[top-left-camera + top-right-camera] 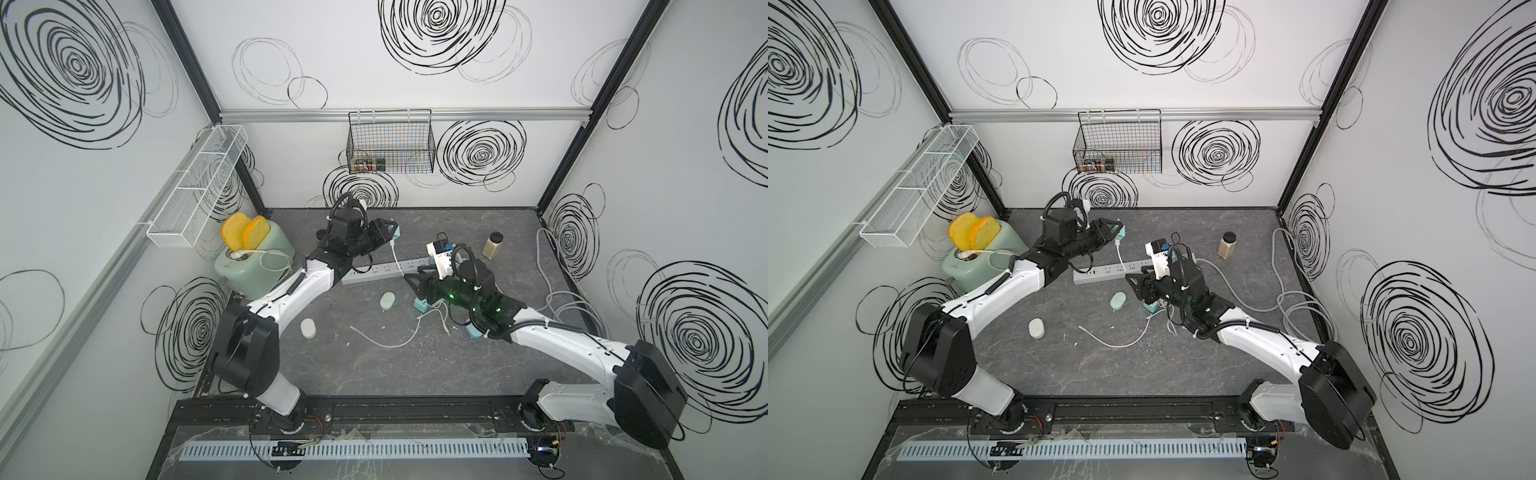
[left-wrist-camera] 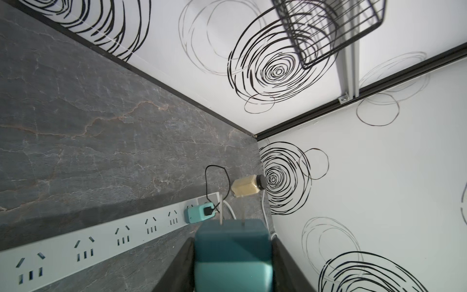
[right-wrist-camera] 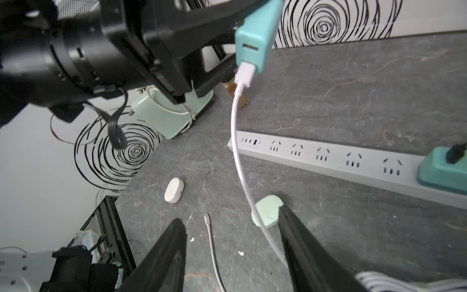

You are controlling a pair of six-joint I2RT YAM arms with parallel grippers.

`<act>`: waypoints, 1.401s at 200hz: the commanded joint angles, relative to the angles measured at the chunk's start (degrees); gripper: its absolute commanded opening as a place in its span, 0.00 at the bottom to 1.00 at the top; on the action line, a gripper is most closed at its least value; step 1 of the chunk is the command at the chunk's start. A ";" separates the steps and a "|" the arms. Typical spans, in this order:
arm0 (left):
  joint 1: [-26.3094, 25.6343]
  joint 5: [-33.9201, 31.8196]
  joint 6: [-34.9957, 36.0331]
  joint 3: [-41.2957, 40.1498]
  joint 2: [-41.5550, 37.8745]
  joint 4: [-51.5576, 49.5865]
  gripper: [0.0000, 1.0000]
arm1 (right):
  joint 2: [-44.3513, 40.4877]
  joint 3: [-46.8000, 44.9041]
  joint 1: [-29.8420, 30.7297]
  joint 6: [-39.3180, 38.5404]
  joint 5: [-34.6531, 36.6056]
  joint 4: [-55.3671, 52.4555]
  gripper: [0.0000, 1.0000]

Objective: Charge the bluetooth headset
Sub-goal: Pick up the plug from the center of the board.

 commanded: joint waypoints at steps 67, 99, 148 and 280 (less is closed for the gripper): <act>-2.56 -2.87 -5.61 -5.86 -6.74 5.48 0.27 | 6.10 6.76 2.48 0.90 6.98 8.91 0.63; -2.96 -1.75 -7.68 -7.69 -8.20 7.16 0.27 | 8.15 8.93 2.85 0.64 8.74 9.15 0.63; -3.73 -0.17 -9.25 -9.15 -10.21 7.84 0.27 | 11.05 11.06 3.09 1.25 9.91 10.83 0.58; -3.96 4.48 -14.05 -13.36 -12.05 11.89 0.27 | 15.05 12.59 4.02 -2.91 15.11 14.70 0.23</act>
